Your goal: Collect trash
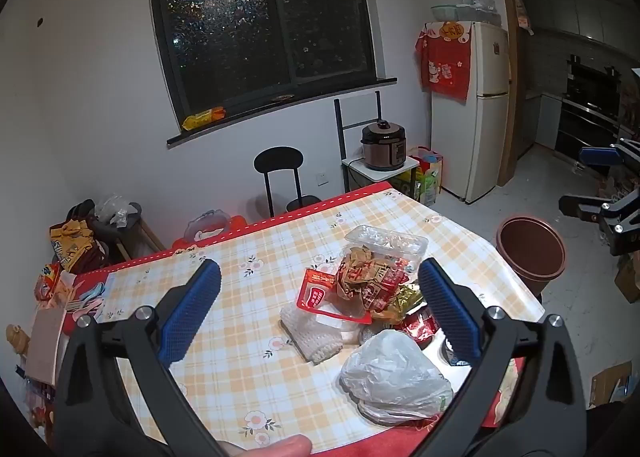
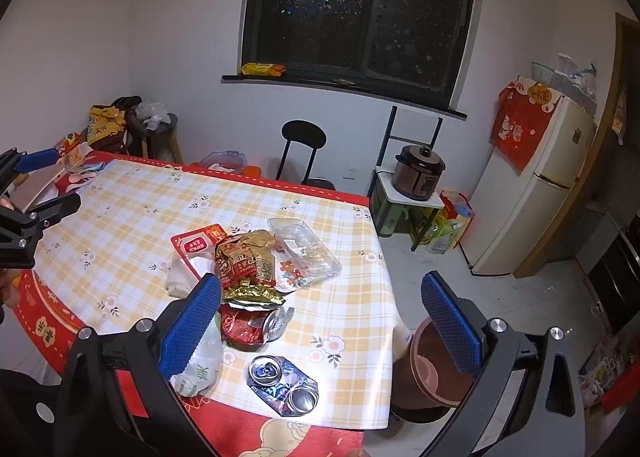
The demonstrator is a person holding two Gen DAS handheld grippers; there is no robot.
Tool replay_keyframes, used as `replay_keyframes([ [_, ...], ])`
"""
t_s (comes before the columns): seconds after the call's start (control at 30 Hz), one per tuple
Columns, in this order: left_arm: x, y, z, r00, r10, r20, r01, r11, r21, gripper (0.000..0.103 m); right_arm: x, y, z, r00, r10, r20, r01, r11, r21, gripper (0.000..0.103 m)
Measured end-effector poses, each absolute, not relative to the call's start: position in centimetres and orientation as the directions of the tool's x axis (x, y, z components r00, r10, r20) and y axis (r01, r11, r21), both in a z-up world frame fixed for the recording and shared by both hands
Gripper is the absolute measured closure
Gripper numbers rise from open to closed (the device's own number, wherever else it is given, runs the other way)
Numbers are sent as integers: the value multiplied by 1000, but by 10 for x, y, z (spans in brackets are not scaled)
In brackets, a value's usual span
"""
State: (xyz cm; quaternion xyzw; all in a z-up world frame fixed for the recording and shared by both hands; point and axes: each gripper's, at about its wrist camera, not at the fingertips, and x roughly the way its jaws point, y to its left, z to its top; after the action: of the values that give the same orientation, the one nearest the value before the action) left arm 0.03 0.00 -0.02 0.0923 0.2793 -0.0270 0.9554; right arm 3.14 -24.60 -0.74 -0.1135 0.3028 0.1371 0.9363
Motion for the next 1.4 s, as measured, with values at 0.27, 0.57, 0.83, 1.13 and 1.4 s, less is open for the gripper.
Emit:
replay_keyframes([
  [0.27, 0, 2, 3, 849, 9, -528, 92, 982, 164, 6, 32, -250, -5, 782, 192, -593, -324, 938, -124, 4],
  [0.57, -2, -3, -1, 851, 7, -526, 94, 982, 164, 6, 33, -254, -5, 785, 194, -589, -323, 939, -121, 4],
  [0.83, 0, -3, 3, 849, 8, -529, 91, 983, 160, 6, 33, -253, -5, 785, 192, -589, -320, 940, -120, 4],
  [1.13, 0, -5, 3, 850, 9, -527, 89, 983, 160, 6, 34, -252, -4, 784, 193, -590, -321, 939, -120, 4],
  [1.4, 0, -8, 3, 851, 5, -525, 92, 983, 158, 6, 35, -253, -3, 784, 192, -590, -323, 939, -123, 4],
])
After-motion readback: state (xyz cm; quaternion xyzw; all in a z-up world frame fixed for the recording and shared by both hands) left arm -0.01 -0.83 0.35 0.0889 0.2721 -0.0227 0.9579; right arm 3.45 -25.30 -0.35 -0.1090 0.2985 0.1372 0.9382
